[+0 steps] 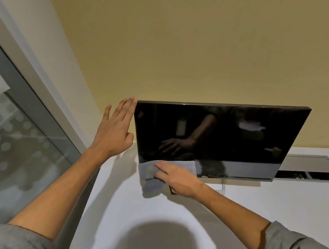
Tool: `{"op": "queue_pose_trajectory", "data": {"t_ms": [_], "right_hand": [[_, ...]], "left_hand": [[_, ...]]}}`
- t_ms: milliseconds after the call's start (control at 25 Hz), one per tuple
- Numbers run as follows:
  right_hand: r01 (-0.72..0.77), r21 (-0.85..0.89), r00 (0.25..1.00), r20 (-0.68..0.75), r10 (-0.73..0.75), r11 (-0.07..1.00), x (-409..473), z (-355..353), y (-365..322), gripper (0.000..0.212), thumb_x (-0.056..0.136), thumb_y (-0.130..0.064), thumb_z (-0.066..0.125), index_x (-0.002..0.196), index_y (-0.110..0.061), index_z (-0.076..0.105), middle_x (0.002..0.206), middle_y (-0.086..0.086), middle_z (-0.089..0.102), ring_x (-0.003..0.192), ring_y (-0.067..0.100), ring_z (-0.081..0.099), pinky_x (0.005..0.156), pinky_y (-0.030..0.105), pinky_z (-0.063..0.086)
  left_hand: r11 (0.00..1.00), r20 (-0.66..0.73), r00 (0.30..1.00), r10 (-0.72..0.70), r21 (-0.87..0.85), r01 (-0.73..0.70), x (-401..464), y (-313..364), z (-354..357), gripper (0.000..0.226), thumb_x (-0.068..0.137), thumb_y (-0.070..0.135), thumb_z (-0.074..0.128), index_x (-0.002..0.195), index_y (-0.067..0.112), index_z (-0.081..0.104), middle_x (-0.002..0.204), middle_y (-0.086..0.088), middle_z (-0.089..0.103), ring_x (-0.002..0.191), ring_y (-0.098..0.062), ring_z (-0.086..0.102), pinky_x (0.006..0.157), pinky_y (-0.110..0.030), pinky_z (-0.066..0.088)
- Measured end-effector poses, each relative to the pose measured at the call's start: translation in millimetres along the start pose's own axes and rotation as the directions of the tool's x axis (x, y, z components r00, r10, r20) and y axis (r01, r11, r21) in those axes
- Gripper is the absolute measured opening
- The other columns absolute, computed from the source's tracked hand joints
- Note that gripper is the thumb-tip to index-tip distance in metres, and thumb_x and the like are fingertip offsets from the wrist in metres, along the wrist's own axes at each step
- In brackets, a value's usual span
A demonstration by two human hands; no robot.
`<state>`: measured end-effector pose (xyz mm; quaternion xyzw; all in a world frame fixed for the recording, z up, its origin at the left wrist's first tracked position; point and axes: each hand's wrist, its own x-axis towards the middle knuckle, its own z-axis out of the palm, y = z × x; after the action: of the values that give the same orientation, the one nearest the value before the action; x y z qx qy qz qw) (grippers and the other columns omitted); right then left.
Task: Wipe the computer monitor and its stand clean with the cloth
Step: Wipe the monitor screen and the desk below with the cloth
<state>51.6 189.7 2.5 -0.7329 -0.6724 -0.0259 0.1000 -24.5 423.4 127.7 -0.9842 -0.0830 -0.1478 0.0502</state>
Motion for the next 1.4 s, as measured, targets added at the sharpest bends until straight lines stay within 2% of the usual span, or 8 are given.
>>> {"op": "queue_pose_trajectory", "data": {"t_ms": [80, 160, 240, 360, 440, 680, 920, 1400], "right_hand": [[-0.14, 0.078, 0.964, -0.218, 0.154, 0.987, 6, -43, -10, 0.05, 0.077, -0.003, 0.056, 0.127, -0.01, 0.049, 0.143, 0.012, 0.044, 0.125, 0.029, 0.049, 0.086, 0.036, 0.055], [-0.205, 0.148, 0.852, -0.459, 0.251, 0.968, 18, -93, -15, 0.048, 0.082, -0.004, 0.052, 0.129, -0.01, 0.05, 0.144, 0.01, 0.044, 0.123, 0.027, 0.052, 0.088, 0.031, 0.052], [-0.261, 0.199, 0.762, -0.558, 0.328, 0.945, 35, -140, -17, 0.05, 0.082, -0.003, 0.052, 0.131, -0.013, 0.049, 0.143, 0.008, 0.045, 0.114, 0.028, 0.058, 0.079, 0.034, 0.054], [-0.451, 0.024, 0.769, -0.496, 0.403, 0.892, 70, -179, -17, 0.045, 0.089, -0.018, 0.052, 0.134, -0.022, 0.048, 0.142, 0.003, 0.044, 0.092, 0.029, 0.063, 0.059, 0.031, 0.044], [-0.519, -0.116, 0.798, -0.42, 0.432, 0.847, 93, -183, -18, 0.04, 0.091, -0.026, 0.051, 0.131, -0.024, 0.051, 0.141, 0.004, 0.044, 0.084, 0.031, 0.064, 0.056, 0.031, 0.033], [-0.543, -0.286, 0.839, -0.188, 0.51, 0.789, 125, -178, -29, 0.037, 0.092, -0.023, 0.053, 0.128, -0.016, 0.051, 0.136, 0.004, 0.048, 0.096, 0.03, 0.061, 0.057, 0.033, 0.026], [-0.537, -0.298, 0.842, -0.139, 0.521, 0.789, 106, -187, -20, 0.037, 0.091, -0.024, 0.053, 0.127, -0.016, 0.049, 0.123, 0.001, 0.056, 0.094, 0.028, 0.061, 0.063, 0.034, 0.032], [-0.567, -0.295, 0.823, -0.179, 0.539, 0.769, -9, -207, 41, 0.044, 0.09, -0.025, 0.052, 0.133, -0.02, 0.046, 0.129, -0.001, 0.053, 0.09, 0.031, 0.063, 0.061, 0.034, 0.031]], "left_hand": [[1.0, -0.007, 1.0, 0.012, -0.018, -0.012, -2, -3, -2, 0.099, 0.074, 0.014, 0.056, 0.157, 0.015, 0.001, 0.165, -0.001, 0.002, 0.151, -0.02, 0.005, 0.12, -0.051, 0.008], [0.999, -0.003, 1.0, 0.021, -0.041, -0.021, -4, -5, -3, 0.097, 0.075, 0.015, 0.054, 0.157, 0.013, 0.002, 0.165, -0.003, 0.003, 0.151, -0.02, 0.004, 0.12, -0.051, 0.008], [0.998, -0.002, 0.999, 0.033, -0.061, -0.033, -6, -5, -4, 0.093, 0.074, 0.018, 0.051, 0.156, 0.01, 0.007, 0.165, -0.006, 0.007, 0.151, -0.021, 0.004, 0.12, -0.051, 0.008], [0.997, -0.009, 0.999, 0.038, -0.069, -0.038, -7, -5, -6, 0.088, 0.075, 0.02, 0.056, 0.154, 0.01, 0.018, 0.162, -0.009, 0.017, 0.15, -0.024, 0.007, 0.12, -0.054, 0.01], [0.994, -0.035, 0.999, 0.029, -0.101, -0.032, -5, -6, -7, 0.082, 0.074, 0.018, 0.059, 0.15, 0.011, 0.028, 0.158, -0.009, 0.025, 0.149, -0.025, 0.011, 0.118, -0.055, 0.012], [0.989, -0.076, 0.997, 0.016, -0.148, -0.027, -4, -6, -8, 0.082, 0.072, 0.016, 0.057, 0.15, 0.015, 0.032, 0.157, -0.007, 0.029, 0.148, -0.026, 0.016, 0.118, -0.054, 0.012], [0.995, -0.085, 0.996, -0.001, -0.104, -0.008, 0, 7, -11, 0.082, 0.073, 0.019, 0.055, 0.15, 0.01, 0.029, 0.158, -0.009, 0.027, 0.149, -0.025, 0.014, 0.118, -0.054, 0.015], [0.995, -0.076, 0.996, 0.04, -0.093, -0.047, 33, 118, -17, 0.084, 0.074, 0.024, 0.049, 0.152, 0.008, 0.024, 0.16, -0.01, 0.025, 0.15, -0.022, 0.014, 0.12, -0.052, 0.007]]}}
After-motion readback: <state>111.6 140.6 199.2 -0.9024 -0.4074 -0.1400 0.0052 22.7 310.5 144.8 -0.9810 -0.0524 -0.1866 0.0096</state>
